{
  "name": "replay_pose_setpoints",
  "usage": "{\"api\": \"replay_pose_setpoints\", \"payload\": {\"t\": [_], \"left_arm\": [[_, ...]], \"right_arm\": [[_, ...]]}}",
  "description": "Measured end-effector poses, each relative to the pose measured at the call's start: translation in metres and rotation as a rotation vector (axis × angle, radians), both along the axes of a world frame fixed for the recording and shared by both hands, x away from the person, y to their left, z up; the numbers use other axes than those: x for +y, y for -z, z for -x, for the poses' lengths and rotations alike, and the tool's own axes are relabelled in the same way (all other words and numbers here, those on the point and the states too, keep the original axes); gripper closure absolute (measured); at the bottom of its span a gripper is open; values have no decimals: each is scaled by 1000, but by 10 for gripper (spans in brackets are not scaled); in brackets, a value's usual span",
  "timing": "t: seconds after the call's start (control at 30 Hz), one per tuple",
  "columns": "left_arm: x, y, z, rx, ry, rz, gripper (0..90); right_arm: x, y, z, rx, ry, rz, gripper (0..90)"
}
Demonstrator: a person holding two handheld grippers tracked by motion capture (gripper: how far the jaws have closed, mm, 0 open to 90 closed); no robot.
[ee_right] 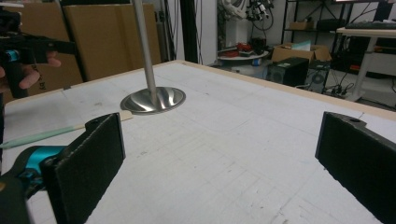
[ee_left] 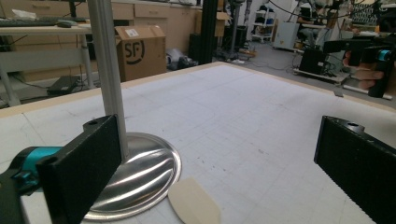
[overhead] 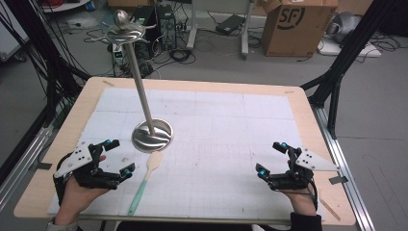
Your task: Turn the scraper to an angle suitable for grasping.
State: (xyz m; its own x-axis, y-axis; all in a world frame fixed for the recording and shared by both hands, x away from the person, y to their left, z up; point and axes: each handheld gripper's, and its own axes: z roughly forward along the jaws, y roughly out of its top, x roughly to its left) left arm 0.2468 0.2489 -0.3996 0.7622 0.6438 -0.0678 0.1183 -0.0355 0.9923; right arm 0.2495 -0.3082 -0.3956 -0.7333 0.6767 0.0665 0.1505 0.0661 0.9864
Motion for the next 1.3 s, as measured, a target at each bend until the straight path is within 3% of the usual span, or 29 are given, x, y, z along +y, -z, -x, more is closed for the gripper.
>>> {"api": "replay_pose_setpoints", "payload": {"t": [0.2,0.3,0.4,0.5,0.6,0.73,0.8,1.03,1.13,1.3], "left_arm": [[-2,1,0,-4,5,-2,18],[-2,2,0,-5,9,-8,73],[-2,3,0,1,25,-24,211],[-4,3,2,16,36,-56,457],[-6,3,6,8,58,-56,677],[-10,4,7,52,78,-71,881],[-14,4,7,93,97,-98,898],[-29,12,4,122,115,-173,899],[-37,14,1,157,125,-171,899],[-50,19,-4,199,120,-238,899]], "right_arm": [[1,0,0,0,-5,5,1],[1,1,0,-2,-6,11,1],[1,1,1,2,-9,12,1],[1,2,2,9,-6,11,1],[1,1,2,8,-8,14,1],[1,2,3,9,-13,19,1],[1,2,3,8,-14,20,1],[2,2,3,7,-18,21,1],[2,2,3,7,-18,20,1],[4,4,1,16,-25,35,1]]}}
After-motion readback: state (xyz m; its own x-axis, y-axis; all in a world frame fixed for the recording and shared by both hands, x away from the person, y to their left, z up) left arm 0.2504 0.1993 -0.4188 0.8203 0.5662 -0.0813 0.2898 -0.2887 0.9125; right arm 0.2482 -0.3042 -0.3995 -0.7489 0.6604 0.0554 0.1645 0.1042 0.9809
